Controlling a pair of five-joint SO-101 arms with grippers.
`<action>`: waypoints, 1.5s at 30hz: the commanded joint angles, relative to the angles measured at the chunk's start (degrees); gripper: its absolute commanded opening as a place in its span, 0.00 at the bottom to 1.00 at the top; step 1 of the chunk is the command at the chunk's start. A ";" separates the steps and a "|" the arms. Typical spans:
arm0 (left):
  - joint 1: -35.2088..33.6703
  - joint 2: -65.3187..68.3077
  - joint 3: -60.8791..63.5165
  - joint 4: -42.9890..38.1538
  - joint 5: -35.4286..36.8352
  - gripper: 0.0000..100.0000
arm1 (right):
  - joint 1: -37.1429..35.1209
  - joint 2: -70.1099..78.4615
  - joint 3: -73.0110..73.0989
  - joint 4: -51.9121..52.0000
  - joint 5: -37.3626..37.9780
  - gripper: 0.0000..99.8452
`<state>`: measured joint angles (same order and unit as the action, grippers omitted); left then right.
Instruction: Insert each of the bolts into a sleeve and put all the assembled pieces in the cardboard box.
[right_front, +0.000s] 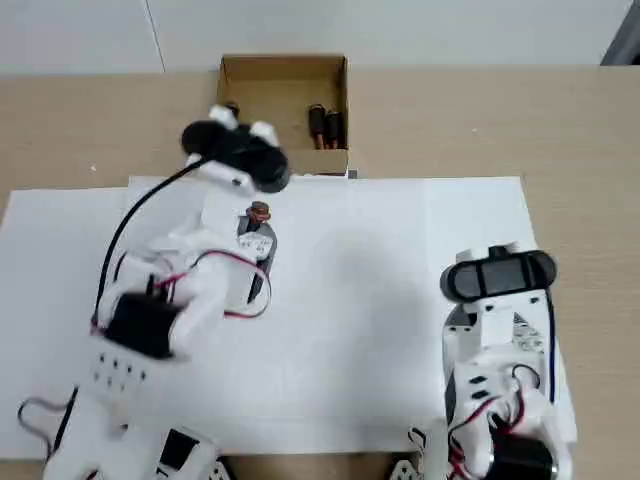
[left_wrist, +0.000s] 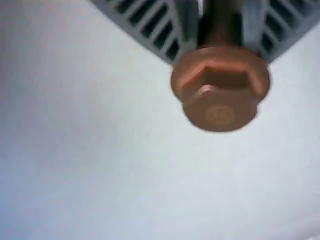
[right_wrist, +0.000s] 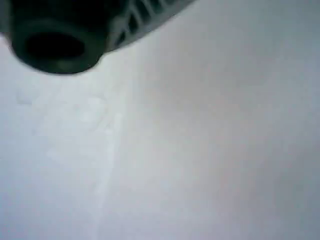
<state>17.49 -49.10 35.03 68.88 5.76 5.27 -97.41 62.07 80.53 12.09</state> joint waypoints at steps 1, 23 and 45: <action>0.00 -8.97 7.60 -6.95 3.16 0.00 | -4.97 -6.20 2.73 -1.54 -0.79 0.00; 0.26 -54.24 43.91 -24.26 22.59 0.00 | -30.99 -6.02 19.78 -25.01 -11.08 0.00; 11.43 -54.51 45.05 -29.54 29.98 0.00 | -47.16 -6.02 20.92 -31.16 -9.14 0.00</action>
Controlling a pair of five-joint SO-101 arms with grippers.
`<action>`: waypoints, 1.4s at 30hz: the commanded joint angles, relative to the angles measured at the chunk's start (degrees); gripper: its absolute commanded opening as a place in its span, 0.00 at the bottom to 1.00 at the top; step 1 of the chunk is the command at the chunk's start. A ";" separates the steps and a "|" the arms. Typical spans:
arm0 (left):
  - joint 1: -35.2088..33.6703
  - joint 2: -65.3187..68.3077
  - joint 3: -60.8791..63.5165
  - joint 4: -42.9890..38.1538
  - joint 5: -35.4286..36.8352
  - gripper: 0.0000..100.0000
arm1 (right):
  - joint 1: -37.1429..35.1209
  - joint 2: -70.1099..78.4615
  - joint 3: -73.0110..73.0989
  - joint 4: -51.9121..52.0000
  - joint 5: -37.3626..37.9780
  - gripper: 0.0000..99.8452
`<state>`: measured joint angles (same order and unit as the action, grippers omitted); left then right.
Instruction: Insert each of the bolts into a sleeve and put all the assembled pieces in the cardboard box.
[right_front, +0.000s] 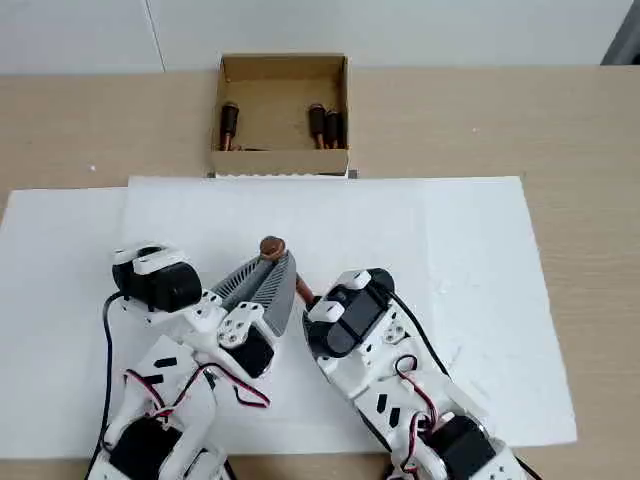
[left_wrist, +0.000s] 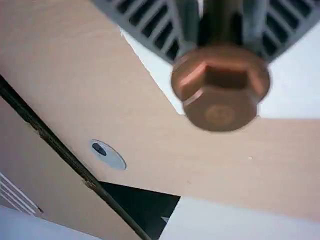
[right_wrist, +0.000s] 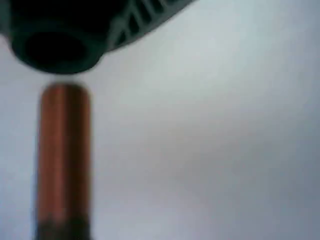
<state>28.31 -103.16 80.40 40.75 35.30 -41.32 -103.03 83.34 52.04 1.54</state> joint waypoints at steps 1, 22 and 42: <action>0.44 -0.44 -0.22 -1.41 0.44 0.00 | -0.57 -0.40 -0.26 -2.77 2.29 0.00; 5.98 -0.70 4.26 7.47 0.18 0.00 | -0.40 -0.40 -1.49 -2.86 3.34 0.00; 1.58 -0.44 -0.66 10.99 -7.56 0.23 | -0.31 -0.40 -1.32 -2.86 3.16 0.00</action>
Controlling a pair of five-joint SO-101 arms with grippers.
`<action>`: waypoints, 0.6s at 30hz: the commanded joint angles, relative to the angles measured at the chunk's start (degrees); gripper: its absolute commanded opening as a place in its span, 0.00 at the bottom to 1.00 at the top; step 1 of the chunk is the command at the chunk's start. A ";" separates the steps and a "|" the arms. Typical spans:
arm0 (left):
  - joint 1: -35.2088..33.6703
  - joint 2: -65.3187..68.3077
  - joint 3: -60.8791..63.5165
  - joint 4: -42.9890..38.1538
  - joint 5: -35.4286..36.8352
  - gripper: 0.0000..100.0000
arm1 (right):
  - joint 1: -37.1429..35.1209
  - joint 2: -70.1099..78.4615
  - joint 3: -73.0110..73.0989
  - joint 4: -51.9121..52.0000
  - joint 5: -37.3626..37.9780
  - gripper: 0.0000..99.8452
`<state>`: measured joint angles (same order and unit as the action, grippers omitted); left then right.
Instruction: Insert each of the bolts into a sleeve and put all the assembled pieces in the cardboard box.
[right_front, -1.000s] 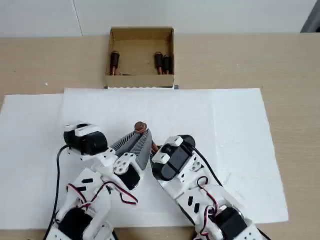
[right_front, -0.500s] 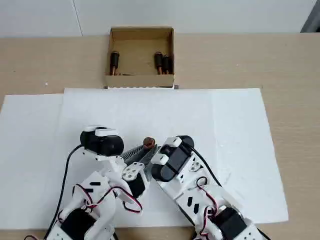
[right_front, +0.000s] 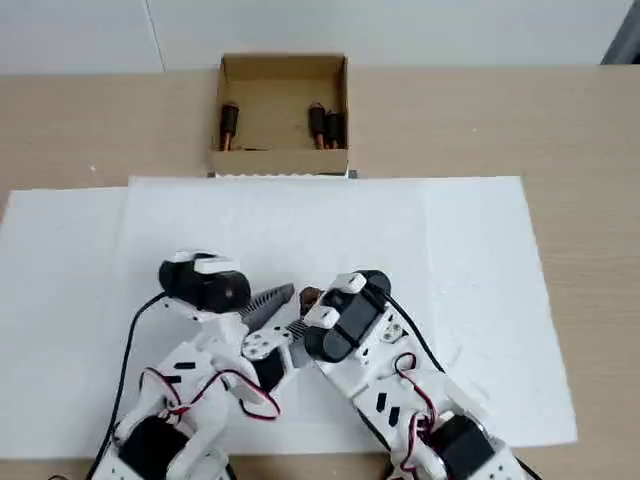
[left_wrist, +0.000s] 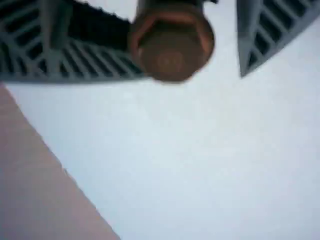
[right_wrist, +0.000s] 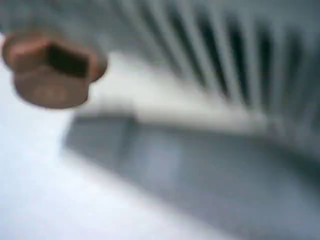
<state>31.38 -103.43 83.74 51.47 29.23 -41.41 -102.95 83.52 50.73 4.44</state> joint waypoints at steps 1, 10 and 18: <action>-2.11 -0.18 -4.97 0.44 -2.02 0.23 | -0.22 -0.48 -1.49 -1.54 0.26 0.00; -9.41 -0.44 -10.33 4.31 -7.38 0.07 | -0.22 -0.48 -1.49 -1.45 0.18 0.00; -17.05 -0.44 -5.67 4.57 -17.32 0.01 | 7.08 -0.48 -1.41 -1.01 0.09 0.00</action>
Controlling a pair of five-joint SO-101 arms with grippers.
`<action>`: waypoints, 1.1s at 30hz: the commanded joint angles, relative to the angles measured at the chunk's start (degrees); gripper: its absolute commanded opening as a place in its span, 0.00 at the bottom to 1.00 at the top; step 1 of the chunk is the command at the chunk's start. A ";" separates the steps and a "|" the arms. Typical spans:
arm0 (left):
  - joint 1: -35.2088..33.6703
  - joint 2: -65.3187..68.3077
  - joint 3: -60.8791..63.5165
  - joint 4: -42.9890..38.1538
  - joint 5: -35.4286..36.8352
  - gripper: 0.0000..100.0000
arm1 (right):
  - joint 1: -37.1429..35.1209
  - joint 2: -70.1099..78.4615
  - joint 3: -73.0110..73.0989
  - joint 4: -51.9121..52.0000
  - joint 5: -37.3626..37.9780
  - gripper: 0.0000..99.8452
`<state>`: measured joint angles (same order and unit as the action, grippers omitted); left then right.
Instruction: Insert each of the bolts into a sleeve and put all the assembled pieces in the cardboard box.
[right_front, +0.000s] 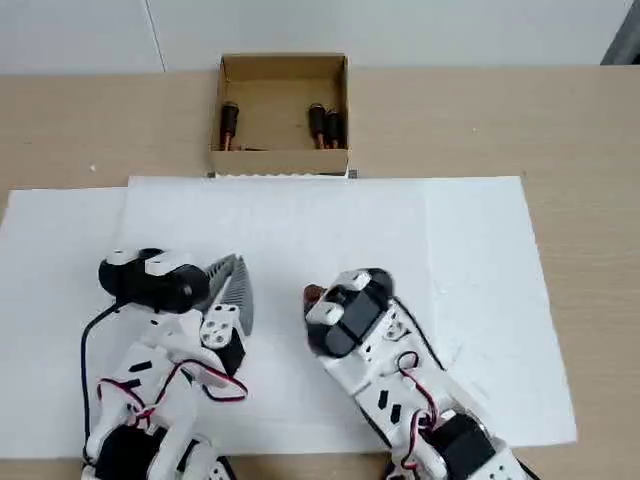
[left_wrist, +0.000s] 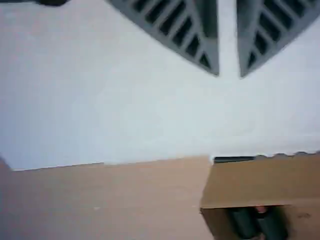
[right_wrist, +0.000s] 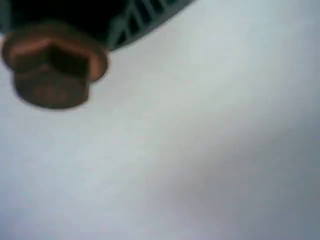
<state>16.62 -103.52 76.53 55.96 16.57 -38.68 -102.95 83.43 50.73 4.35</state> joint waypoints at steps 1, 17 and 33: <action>-3.52 -0.35 2.95 0.09 -6.24 0.01 | 6.29 -0.48 -1.32 -1.01 0.18 0.00; -13.80 -0.35 15.16 0.09 -11.87 0.01 | 20.09 2.59 -5.19 -1.01 -7.12 0.00; -13.71 -0.35 18.15 0.09 -11.78 0.01 | 20.44 66.33 -50.73 -16.40 -4.48 0.00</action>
<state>3.08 -103.43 94.99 55.96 5.05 -18.81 -47.74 44.13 38.07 -3.12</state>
